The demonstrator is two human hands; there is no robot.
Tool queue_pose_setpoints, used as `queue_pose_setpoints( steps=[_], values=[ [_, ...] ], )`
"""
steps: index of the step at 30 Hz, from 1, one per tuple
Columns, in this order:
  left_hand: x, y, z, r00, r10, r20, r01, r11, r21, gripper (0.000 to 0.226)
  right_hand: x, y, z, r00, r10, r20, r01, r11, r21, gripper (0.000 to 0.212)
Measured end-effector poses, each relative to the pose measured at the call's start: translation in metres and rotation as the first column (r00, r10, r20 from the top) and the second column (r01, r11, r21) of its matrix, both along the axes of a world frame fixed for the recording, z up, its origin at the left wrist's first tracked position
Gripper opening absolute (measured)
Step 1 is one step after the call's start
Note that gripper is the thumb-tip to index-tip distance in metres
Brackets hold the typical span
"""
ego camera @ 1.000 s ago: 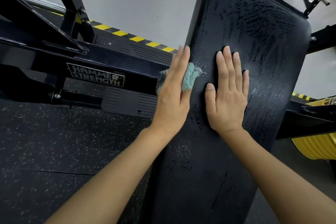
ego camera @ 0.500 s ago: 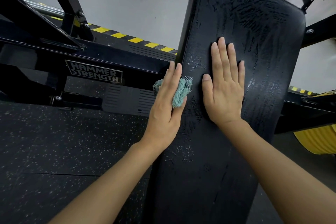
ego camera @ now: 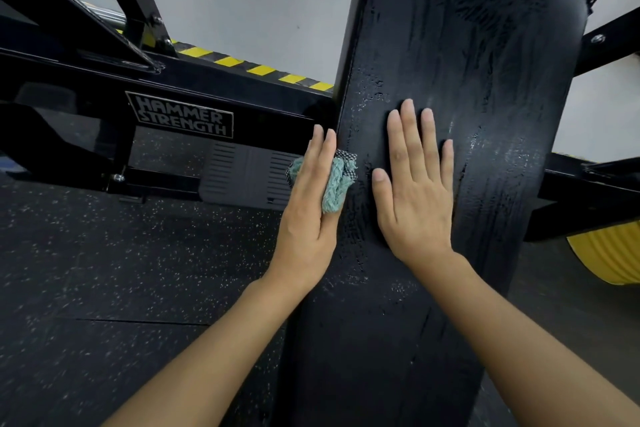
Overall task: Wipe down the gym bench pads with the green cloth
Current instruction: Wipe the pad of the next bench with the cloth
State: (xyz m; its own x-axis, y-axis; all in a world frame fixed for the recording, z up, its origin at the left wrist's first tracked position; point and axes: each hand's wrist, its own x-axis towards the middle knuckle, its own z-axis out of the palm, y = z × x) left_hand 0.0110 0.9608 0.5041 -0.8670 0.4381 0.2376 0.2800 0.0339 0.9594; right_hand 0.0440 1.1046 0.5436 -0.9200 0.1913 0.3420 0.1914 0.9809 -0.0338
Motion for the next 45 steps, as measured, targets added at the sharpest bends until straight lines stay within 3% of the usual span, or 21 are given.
queue_pose_setpoints(
  steps=[9,19,26,37,45],
  values=[
    [0.022,-0.008,-0.007,0.998,0.008,0.061,-0.007,1.0,-0.011,0.073,0.044,-0.013,-0.03,1.0,-0.006,0.027,0.006,1.0,0.012,0.057],
    [-0.033,0.013,0.022,0.993,0.016,0.121,-0.019,0.999,0.025,0.065,0.042,-0.013,-0.029,1.0,-0.014,0.007,0.014,0.999,0.035,0.059],
    [-0.007,-0.003,0.001,0.994,-0.033,0.107,0.026,0.998,0.065,0.062,0.041,-0.012,-0.032,1.0,-0.009,0.004,0.009,0.999,0.039,0.059],
    [0.061,-0.033,-0.036,0.966,0.007,0.257,-0.011,1.0,0.012,0.064,0.042,-0.013,-0.032,1.0,-0.009,-0.02,0.01,0.999,0.038,0.058],
    [0.059,-0.023,-0.025,0.976,0.068,0.207,-0.073,0.997,0.019,0.069,0.041,-0.014,-0.032,0.999,-0.017,-0.029,0.018,0.999,0.05,0.059]
  ],
)
